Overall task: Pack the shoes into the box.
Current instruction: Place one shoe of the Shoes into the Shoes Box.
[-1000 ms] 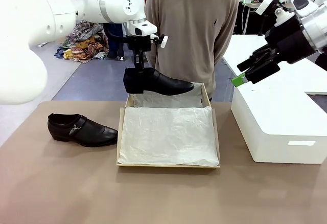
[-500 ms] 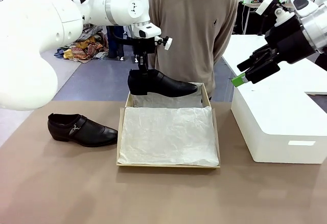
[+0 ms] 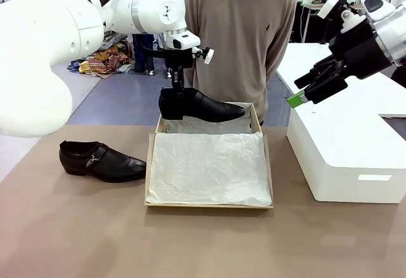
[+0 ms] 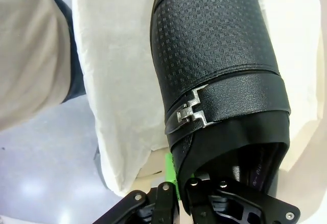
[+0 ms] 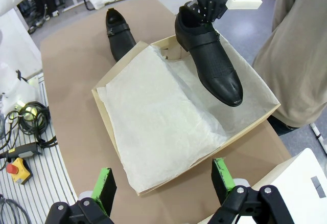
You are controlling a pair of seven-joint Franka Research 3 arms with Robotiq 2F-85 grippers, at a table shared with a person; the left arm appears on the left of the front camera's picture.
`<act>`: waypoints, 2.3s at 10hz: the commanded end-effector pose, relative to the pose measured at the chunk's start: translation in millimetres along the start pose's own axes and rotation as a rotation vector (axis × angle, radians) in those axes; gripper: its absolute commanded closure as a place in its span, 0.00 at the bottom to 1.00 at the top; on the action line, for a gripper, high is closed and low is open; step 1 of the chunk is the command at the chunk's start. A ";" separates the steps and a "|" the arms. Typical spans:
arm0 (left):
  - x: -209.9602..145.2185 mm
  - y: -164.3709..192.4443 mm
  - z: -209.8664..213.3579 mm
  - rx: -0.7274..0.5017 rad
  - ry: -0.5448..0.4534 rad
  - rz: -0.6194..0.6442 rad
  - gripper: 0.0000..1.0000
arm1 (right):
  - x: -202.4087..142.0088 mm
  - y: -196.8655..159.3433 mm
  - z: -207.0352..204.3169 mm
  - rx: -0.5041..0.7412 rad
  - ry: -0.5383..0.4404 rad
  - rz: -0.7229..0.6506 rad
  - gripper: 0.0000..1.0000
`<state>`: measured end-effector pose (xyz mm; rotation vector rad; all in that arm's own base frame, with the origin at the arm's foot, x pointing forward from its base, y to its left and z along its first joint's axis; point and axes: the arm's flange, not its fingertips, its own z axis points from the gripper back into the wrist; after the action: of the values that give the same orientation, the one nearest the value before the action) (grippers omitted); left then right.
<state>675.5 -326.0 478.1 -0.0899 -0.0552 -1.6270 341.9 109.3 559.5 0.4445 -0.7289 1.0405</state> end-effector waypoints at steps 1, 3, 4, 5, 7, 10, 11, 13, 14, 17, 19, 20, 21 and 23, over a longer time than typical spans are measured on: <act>0.3 -1.5 5.4 0.013 -0.002 0.006 1.00 | -0.3 -3.5 -1.3 0.017 -0.027 0.021 0.00; 1.5 0.0 0.4 0.021 -0.012 0.006 1.00 | -0.3 -3.5 -1.3 0.017 -0.027 0.021 0.00; 7.0 1.4 -2.4 0.020 -0.030 0.002 1.00 | -0.3 -3.5 -1.3 0.017 -0.027 0.021 0.00; 12.7 2.4 -8.5 0.010 -0.028 -0.005 1.00 | -0.3 -3.5 -1.3 0.017 -0.027 0.021 0.00; 17.6 3.8 -17.0 0.007 -0.032 -0.003 1.00 | -0.3 -3.5 -1.3 0.017 -0.027 0.021 0.00; 23.3 7.1 -38.7 0.017 -0.014 0.006 1.00 | -0.3 -3.5 -1.3 0.017 -0.027 0.021 0.00; 24.2 5.3 -45.2 0.030 0.009 0.030 1.00 | -0.3 -3.5 -1.3 0.017 -0.027 0.021 0.00; 24.6 2.4 -56.7 0.034 0.016 0.046 1.00 | -0.3 -3.5 -1.3 0.017 -0.027 0.021 0.00; 22.9 2.0 -61.9 0.040 0.020 0.055 1.00 | -0.3 -3.5 -1.3 0.017 -0.027 0.021 0.00; 17.1 2.8 -73.2 0.048 0.073 0.088 1.00 | -0.3 -3.5 -1.3 0.017 -0.027 0.021 0.00; 13.9 0.8 -78.6 0.051 0.079 0.103 1.00 | -0.3 -3.5 -1.3 0.017 -0.027 0.021 0.00; 12.5 1.0 -81.9 0.048 0.075 0.114 1.00 | -0.3 -3.5 -1.3 0.017 -0.027 0.021 0.00; 12.0 1.0 -85.3 0.045 0.071 0.128 1.00 | -0.3 -3.5 -1.3 0.017 -0.027 0.021 0.00; 10.5 1.6 -89.5 0.038 0.065 0.149 1.00 | -0.3 -3.5 -1.3 0.017 -0.027 0.021 0.00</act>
<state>685.7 -351.2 385.3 -0.0273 -0.0234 -1.5087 342.0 109.3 559.5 0.4443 -0.7288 1.0405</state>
